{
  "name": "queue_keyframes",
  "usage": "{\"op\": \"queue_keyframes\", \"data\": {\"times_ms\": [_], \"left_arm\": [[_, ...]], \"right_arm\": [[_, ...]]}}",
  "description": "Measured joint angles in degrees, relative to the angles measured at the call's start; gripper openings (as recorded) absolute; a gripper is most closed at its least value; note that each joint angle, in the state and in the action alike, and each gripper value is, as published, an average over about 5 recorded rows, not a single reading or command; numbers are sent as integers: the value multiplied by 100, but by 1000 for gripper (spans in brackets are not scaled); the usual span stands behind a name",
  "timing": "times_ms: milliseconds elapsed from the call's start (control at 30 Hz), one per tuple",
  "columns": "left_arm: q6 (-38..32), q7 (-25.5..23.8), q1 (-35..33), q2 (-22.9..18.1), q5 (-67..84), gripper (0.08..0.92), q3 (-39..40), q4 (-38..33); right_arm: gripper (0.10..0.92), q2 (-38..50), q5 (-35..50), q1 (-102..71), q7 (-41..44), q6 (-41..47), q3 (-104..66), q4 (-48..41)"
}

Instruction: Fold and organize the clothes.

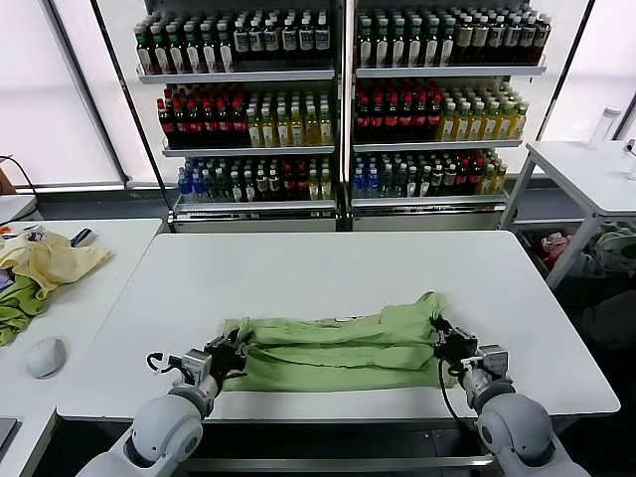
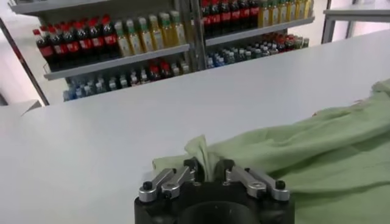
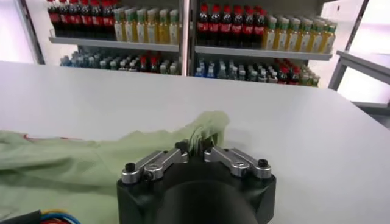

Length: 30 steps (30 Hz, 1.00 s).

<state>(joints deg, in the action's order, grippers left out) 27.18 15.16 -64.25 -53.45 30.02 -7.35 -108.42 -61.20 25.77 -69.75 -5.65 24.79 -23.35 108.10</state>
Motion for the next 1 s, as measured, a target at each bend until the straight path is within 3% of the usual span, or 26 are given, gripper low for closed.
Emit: {"op": "queue_keyframes", "data": {"times_ms": [433,533,867,1000], "left_arm": [[-87,273,-267,-296,-456,760,-269,-220],[-103,384,-359,-429,-442,810,-377,-311],[-124,748,-427,-987,-394,823,-535,-222],[-164,876,-421,-1196,-363,788,-578,-55]], "right_arm": [[742,-143,-263,-295,-33,-109,-160,256],[802,-169,-290,-405,-36,-142,-224,365],[823,-196,-329,-651,-45,-179,-339,651],[823,-207,-338,-716,-46,-201,-380,703]]}}
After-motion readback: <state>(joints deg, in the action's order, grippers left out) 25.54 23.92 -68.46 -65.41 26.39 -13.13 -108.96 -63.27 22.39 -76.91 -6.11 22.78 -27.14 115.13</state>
